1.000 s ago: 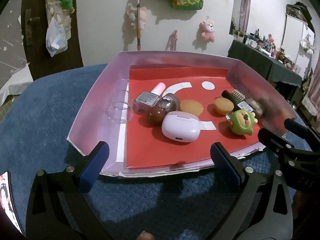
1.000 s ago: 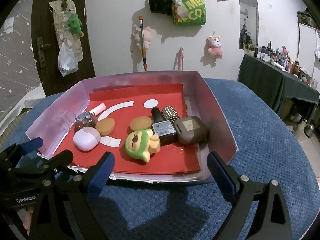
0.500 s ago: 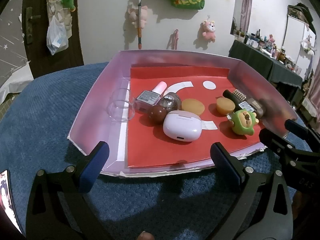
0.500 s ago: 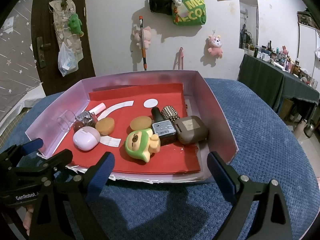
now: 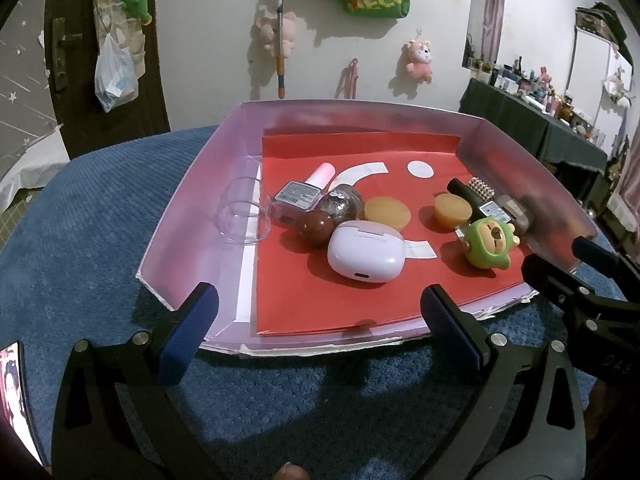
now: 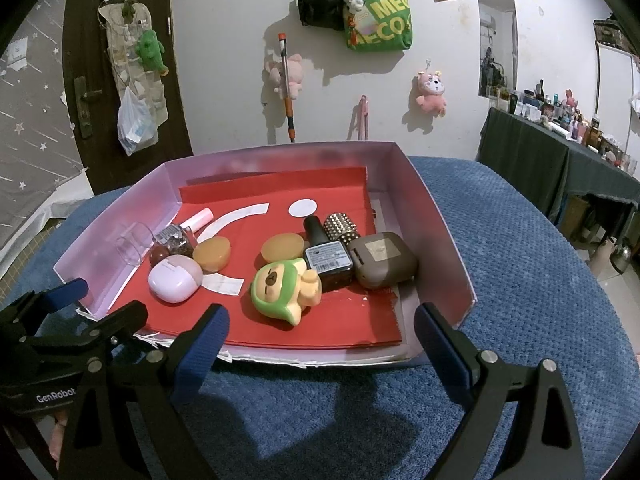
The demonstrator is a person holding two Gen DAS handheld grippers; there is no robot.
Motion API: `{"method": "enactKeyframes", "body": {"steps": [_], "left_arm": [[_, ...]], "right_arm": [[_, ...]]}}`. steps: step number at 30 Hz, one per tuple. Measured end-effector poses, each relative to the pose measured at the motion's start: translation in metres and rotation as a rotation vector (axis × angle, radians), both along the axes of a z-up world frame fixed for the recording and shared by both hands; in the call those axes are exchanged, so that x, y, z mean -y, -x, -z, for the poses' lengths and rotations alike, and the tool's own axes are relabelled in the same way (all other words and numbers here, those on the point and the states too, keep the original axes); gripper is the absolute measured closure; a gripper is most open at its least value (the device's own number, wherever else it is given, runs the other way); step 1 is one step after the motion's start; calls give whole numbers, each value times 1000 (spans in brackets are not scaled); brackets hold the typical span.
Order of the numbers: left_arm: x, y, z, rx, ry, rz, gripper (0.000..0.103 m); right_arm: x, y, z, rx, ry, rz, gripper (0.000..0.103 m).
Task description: Organize rigid objects
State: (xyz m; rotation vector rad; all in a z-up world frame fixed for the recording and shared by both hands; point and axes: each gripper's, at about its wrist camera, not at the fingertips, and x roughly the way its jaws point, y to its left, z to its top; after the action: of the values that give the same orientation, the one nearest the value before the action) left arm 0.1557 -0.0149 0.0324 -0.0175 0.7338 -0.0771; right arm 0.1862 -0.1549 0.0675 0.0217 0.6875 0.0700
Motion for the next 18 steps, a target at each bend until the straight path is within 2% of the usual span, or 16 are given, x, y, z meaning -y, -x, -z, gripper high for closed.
{"method": "enactKeyframes", "body": {"steps": [18], "left_arm": [[1,19,-8,12,2,20,0]], "right_arm": [[4,12,-8,13,-8,13,7]]}}
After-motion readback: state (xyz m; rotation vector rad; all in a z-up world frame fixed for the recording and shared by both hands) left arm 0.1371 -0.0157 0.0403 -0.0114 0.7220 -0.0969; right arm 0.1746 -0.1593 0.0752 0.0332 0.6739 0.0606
